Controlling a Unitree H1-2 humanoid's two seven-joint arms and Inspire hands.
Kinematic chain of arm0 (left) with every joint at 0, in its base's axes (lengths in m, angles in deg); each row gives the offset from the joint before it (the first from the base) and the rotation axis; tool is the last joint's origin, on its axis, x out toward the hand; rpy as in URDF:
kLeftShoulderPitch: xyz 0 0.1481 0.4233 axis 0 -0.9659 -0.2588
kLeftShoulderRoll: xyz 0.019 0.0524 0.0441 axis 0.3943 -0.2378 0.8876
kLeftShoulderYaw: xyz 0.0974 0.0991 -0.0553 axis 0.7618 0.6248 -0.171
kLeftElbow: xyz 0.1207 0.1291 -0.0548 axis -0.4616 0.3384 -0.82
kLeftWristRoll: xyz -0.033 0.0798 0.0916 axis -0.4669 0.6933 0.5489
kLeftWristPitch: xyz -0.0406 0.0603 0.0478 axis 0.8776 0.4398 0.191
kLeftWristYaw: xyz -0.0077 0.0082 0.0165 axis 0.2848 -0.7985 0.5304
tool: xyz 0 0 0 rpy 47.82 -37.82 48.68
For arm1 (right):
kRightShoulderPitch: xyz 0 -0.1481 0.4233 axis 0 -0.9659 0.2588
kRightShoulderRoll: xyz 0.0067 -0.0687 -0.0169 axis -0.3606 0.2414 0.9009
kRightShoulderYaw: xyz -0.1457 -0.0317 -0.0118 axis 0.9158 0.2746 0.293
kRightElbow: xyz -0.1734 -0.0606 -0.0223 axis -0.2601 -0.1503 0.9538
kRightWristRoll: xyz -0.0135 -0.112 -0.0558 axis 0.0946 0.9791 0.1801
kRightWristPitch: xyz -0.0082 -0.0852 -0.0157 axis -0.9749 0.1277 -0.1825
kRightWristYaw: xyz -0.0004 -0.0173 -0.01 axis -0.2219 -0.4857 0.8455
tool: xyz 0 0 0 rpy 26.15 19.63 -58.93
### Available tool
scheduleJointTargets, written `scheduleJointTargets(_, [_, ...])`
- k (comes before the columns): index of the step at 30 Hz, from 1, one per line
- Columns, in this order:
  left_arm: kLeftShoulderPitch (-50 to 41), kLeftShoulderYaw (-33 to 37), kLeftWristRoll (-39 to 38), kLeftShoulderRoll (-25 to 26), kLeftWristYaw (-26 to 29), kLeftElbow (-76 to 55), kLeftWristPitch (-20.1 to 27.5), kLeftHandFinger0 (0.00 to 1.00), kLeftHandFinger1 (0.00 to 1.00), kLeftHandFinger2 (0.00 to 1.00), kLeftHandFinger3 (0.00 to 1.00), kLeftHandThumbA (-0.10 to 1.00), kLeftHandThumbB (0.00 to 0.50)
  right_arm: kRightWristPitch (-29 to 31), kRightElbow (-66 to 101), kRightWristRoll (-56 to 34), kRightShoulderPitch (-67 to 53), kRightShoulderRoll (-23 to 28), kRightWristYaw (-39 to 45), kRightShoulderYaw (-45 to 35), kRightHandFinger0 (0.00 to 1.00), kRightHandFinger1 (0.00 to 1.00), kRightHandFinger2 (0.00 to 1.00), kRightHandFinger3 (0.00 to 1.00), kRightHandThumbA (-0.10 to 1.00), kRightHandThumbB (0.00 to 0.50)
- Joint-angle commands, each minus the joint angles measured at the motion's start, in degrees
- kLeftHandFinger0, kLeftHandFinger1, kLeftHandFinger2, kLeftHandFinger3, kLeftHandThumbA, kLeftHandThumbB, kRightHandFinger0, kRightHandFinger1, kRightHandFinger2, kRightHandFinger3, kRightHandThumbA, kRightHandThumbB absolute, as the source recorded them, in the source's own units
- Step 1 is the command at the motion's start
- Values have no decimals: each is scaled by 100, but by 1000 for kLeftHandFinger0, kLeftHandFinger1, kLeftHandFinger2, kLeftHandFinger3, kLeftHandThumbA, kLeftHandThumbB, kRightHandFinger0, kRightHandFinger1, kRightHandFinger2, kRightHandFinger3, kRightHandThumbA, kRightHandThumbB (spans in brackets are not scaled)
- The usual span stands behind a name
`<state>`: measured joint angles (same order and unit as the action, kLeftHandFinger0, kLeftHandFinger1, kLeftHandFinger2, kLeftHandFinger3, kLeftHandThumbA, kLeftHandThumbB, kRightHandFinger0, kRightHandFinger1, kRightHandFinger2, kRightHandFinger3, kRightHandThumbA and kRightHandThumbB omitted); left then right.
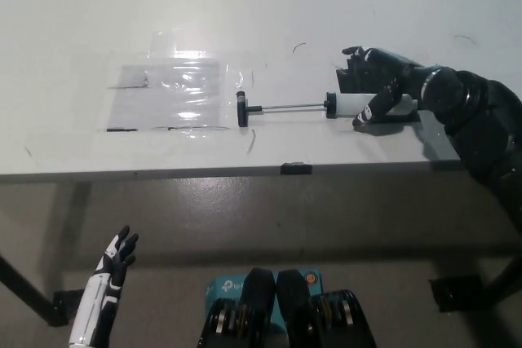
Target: The robot uses right hand to pick up a small white air pumper and uses its left hand to compress it, and then puts it on the desk
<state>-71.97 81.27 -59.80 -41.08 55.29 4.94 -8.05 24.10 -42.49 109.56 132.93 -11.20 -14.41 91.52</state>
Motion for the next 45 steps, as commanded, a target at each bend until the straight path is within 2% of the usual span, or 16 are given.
scheduleJointTargets(1, [1,-29,-123,102,-62,-163,218,1000,1000,1000,1000,984,5,134,-235,345,573,19,-188,212,1000,1000,1000,1000,1000,433])
scheduleJointTargets(4, [5,-30,-150,101,-63,-163,209,1000,1000,1000,1000,975,10,175,-502,631,649,-17,-277,567,866,966,969,1000,976,409])
scheduleJointTargets(8, [22,-31,-109,131,-61,-204,155,1000,1000,1000,1000,979,6,-38,-827,895,703,-123,34,982,976,1000,1000,1000,926,378])
scheduleJointTargets(10, [45,-22,-84,142,-62,-217,150,1000,1000,1000,1000,981,0,-108,-991,946,655,-211,-58,1111,862,946,944,969,608,333])
scheduleJointTargets(11, [59,-23,-88,136,-58,-224,135,1000,1000,1000,1000,980,0,-170,-1041,992,634,-253,-143,1163,699,791,801,783,302,262])
scheduleJointTargets(12, [62,-26,-96,142,-61,-227,132,1000,1000,1000,1000,979,1,-136,-1052,1052,608,-265,-237,1228,377,502,581,598,-27,247])
scheduleJointTargets(13, [66,-36,-93,147,-49,-229,138,1000,1000,1000,1000,979,4,-49,-1078,1236,520,-304,-568,1416,83,201,284,316,-85,231])
scheduleJointTargets(14, [87,-37,-91,156,-50,-234,129,1000,1000,1000,1000,979,4,-43,-1091,1234,526,-304,-608,1436,3,157,410,434,-99,232])
scheduleJointTargets(15, [101,-41,-109,161,-57,-224,134,1000,1000,1000,1000,976,1,19,-1102,1165,469,-318,-736,1388,0,140,470,436,-100,213])
scheduleJointTargets(17, [134,-33,-117,164,-62,-220,118,1000,1000,1000,1000,974,1,145,-1106,1097,423,-299,-899,1324,1,392,827,757,-100,209])
scheduleJointTargets(18, [149,-29,-130,176,-75,-215,117,1000,1000,1000,1000,973,0,225,-1103,1052,393,-286,-1035,1260,18,500,863,853,-100,185])
scheduleJointTargets(23, [236,-25,-154,239,-116,-228,22,1000,1000,1000,1000,975,0,432,-1128,996,355,-220,-1431,1123,86,571,855,915,-100,127])
scheduleJointTargets(33, [240,-9,-295,249,-233,-169,33,1000,1000,1000,1000,967,5,743,-1050,943,121,99,-1879,869,87,507,845,876,-100,137])
scheduleJointTargets(37, [166,-14,-303,218,-237,-137,103,1000,1000,1000,1000,951,0,791,-996,976,63,145,-1965,822,124,596,937,964,-100,130])
scheduleJointTargets(43, [109,-83,-247,159,-119,-181,209,1000,1000,1000,1000,954,8,1317,-23,972,-195,428,-2368,617,73,511,824,892,-100,147])
scheduleJointTargets(45, [113,-111,-337,140,-129,-218,240,1000,1000,1000,1000,954,16,1287,357,940,-298,516,-2244,521,69,514,821,896,-100,120])
